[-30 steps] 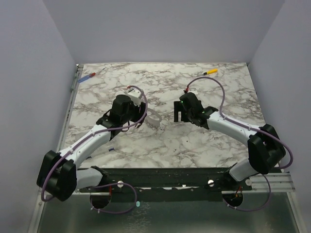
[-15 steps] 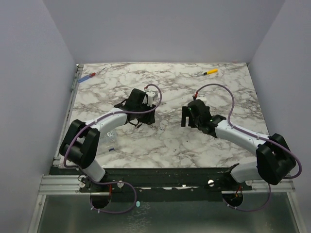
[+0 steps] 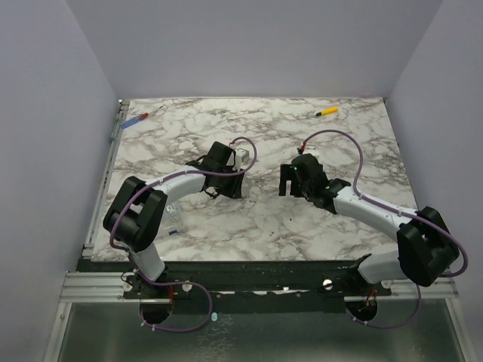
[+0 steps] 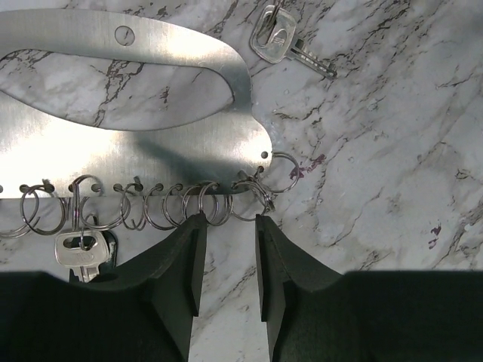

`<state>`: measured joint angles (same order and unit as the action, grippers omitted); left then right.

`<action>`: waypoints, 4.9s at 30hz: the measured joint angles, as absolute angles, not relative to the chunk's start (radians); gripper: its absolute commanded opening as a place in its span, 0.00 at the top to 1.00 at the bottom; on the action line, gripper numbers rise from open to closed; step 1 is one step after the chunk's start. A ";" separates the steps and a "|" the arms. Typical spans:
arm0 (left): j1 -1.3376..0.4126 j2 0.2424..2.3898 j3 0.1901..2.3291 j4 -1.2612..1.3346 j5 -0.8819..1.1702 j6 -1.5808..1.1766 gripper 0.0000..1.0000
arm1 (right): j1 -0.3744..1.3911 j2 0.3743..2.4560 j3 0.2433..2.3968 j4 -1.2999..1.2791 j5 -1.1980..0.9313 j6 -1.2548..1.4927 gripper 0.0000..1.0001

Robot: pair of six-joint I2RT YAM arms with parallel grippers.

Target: Put the keys on the keyring

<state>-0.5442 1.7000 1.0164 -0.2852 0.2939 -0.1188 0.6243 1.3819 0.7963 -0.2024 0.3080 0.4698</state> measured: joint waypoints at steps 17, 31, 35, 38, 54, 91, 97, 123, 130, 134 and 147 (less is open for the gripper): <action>-0.546 1.731 1.050 -0.286 0.242 -0.140 0.55 | 0.624 1.382 0.788 -0.181 0.282 0.469 0.10; -0.707 1.672 1.049 -0.285 0.101 -0.142 0.54 | 0.624 1.382 0.776 -0.178 0.276 0.468 0.10; -0.757 1.666 1.053 -0.279 -0.004 -0.185 0.54 | 0.624 1.382 0.775 -0.179 0.277 0.469 0.09; -0.768 1.666 1.055 -0.279 -0.082 -0.230 0.55 | 0.624 1.370 0.763 -0.179 0.281 0.469 0.09; -0.827 1.737 1.086 -0.271 -0.257 -0.360 0.64 | 0.624 1.311 0.739 -0.183 0.303 0.470 0.09; -0.836 1.771 1.069 -0.271 -0.331 -0.443 1.00 | 0.624 1.309 0.733 -0.191 0.303 0.470 0.09; -0.836 1.770 1.068 -0.267 -0.331 -0.447 1.00 | 0.624 1.308 0.730 -0.200 0.305 0.469 0.09; -0.803 1.518 1.214 -0.437 -0.154 -0.560 1.00 | 0.624 0.811 0.474 0.217 -0.040 0.206 0.14; -0.729 1.473 1.286 -0.561 -0.003 -0.618 1.00 | 0.624 0.810 0.378 0.459 -0.370 0.164 0.23; -0.664 1.472 1.293 -0.606 0.131 -0.686 1.00 | 0.643 0.837 0.338 0.556 -0.510 0.158 0.25; -0.620 1.470 1.283 -0.639 0.455 -0.873 1.00 | 0.837 1.022 0.291 0.810 -0.637 -0.034 0.37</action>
<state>-0.6197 1.4696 1.2835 -0.6388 0.4549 -0.8734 0.8371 1.0218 0.2913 0.8101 -0.6369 -0.0341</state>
